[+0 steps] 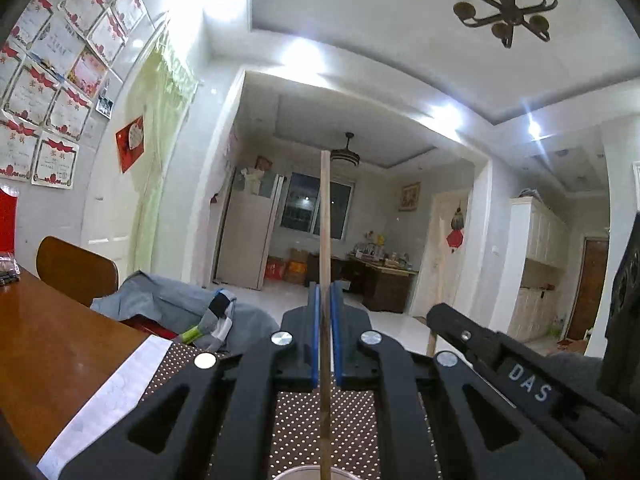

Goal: Organize utensils
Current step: 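Lift the sticks and drop them into the pink cup with both tools, then lower both tools back to the stick pile and close on sticks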

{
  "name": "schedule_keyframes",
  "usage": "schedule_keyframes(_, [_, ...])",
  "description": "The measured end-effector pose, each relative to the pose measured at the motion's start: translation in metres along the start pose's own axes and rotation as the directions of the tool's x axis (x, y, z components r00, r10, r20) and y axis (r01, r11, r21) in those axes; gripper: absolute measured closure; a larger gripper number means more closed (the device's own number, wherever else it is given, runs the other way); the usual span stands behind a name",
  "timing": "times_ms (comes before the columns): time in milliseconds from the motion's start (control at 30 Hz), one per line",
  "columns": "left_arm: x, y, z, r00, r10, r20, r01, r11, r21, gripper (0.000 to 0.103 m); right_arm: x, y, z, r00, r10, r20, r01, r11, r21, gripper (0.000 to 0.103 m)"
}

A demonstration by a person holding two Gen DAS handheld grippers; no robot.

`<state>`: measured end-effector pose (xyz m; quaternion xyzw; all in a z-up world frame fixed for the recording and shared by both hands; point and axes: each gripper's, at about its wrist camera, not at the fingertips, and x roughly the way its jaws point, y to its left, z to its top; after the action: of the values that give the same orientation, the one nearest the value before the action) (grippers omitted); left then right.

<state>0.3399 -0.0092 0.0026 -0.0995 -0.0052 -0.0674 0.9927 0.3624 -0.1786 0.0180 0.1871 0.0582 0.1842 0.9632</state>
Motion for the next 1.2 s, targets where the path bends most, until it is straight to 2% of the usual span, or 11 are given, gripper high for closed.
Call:
schedule_keyframes(367, [-0.006, 0.01, -0.028, 0.992, -0.029, -0.122, 0.03, 1.0, 0.01, 0.097, 0.004, 0.004, -0.026, 0.996, 0.002, -0.086, -0.006, 0.999, -0.038, 0.097])
schedule_keyframes(500, [-0.013, 0.016, -0.028, 0.984, -0.047, -0.172, 0.044, 0.999, -0.018, 0.097, -0.007, 0.0, -0.03, 0.993, 0.003, -0.12, -0.008, 0.999, -0.039, 0.097])
schedule_keyframes(633, [-0.019, 0.016, -0.03, 0.974, -0.052, -0.222, 0.053, 0.999, -0.004, 0.097, -0.015, -0.003, -0.036, 0.986, 0.007, -0.166, -0.014, 0.999, -0.036, 0.096])
schedule_keyframes(700, [-0.023, 0.017, -0.03, 0.97, -0.063, -0.234, 0.063, 0.998, -0.007, 0.092, -0.02, -0.006, -0.038, 0.984, 0.005, -0.175, -0.011, 0.999, -0.032, 0.096])
schedule_keyframes(733, [-0.026, 0.017, -0.03, 0.968, -0.067, -0.242, 0.067, 0.998, -0.009, 0.078, -0.022, -0.006, -0.039, 0.983, 0.004, -0.185, -0.009, 1.0, -0.03, 0.096])
schedule_keyframes(767, [-0.028, 0.016, -0.029, 0.967, -0.066, -0.248, 0.066, 0.998, -0.009, 0.072, -0.025, -0.007, -0.04, 0.982, 0.004, -0.191, -0.009, 1.0, -0.028, 0.096])
schedule_keyframes(900, [-0.039, 0.016, -0.026, 0.963, -0.056, -0.264, 0.058, 0.998, 0.0, 0.072, -0.032, -0.006, -0.042, 0.976, 0.003, -0.217, -0.008, 1.0, -0.021, 0.096])
schedule_keyframes(1067, [-0.053, 0.017, -0.022, 0.955, -0.03, -0.295, 0.038, 0.999, 0.022, 0.066, -0.038, 0.001, -0.043, 0.965, -0.006, -0.262, -0.003, 0.999, -0.032, 0.095])
schedule_keyframes(1133, [-0.058, 0.019, -0.02, 0.95, -0.028, -0.311, 0.034, 0.999, 0.015, 0.065, -0.041, 0.004, -0.044, 0.962, -0.022, -0.272, 0.012, 0.999, -0.039, 0.088])
schedule_keyframes(1167, [-0.061, 0.02, -0.02, 0.946, -0.03, -0.323, 0.035, 0.999, 0.009, 0.064, -0.042, 0.004, -0.044, 0.96, -0.032, -0.279, 0.022, 0.999, -0.04, 0.073])
schedule_keyframes(1200, [-0.063, 0.021, -0.019, 0.943, -0.028, -0.332, 0.032, 0.999, 0.007, 0.064, -0.044, 0.004, -0.044, 0.958, -0.038, -0.284, 0.029, 0.999, -0.037, 0.053])
